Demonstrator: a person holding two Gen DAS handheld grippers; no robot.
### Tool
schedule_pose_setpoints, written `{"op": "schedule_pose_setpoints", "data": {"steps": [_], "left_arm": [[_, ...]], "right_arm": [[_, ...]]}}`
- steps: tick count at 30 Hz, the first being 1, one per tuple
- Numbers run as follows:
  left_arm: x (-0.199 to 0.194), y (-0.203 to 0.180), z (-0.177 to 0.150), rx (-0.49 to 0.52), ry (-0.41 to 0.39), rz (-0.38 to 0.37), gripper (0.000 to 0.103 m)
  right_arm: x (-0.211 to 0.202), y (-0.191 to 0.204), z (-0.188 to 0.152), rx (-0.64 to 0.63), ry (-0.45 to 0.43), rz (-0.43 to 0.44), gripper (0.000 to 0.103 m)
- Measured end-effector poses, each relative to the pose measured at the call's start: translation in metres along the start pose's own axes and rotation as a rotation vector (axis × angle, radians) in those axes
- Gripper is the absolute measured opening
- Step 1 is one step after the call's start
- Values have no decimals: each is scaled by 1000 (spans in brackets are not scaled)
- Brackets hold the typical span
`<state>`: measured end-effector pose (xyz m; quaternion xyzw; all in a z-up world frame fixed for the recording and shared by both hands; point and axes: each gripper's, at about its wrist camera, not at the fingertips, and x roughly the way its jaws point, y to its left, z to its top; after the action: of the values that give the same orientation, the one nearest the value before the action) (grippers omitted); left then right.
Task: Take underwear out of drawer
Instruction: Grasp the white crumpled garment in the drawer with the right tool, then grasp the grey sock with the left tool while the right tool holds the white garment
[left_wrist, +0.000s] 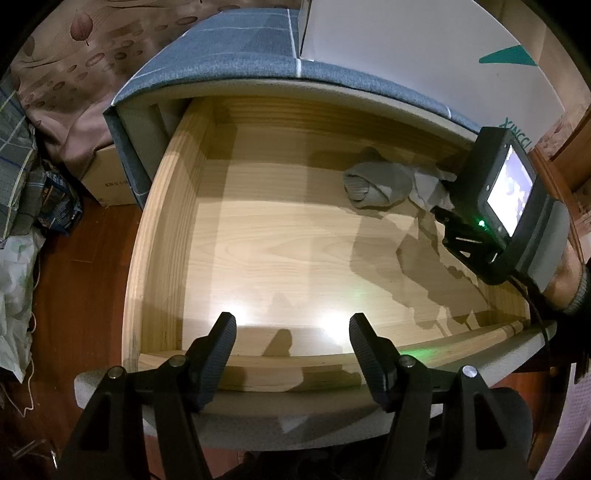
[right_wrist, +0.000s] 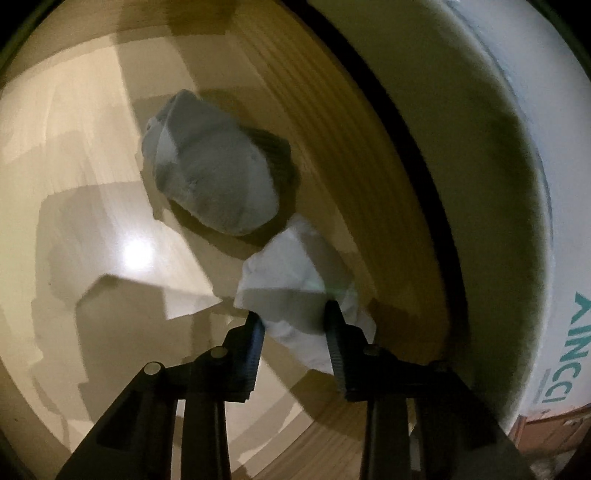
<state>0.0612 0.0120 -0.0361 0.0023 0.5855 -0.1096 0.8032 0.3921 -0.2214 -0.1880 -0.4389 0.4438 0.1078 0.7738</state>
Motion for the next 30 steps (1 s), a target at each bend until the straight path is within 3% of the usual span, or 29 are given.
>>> {"op": "schedule_pose_setpoints", "data": {"steps": [11, 19, 30], "left_arm": [[-3, 1, 0, -5, -12, -6, 65], [-6, -1, 0, -1, -21, -11, 65], [-10, -13, 9, 220, -33, 64, 65]], "right_arm": [[-7, -18, -1, 125, 120, 190, 30], [-10, -27, -15, 312, 247, 337, 30], [-10, -25, -37, 535, 373, 462, 30]]}}
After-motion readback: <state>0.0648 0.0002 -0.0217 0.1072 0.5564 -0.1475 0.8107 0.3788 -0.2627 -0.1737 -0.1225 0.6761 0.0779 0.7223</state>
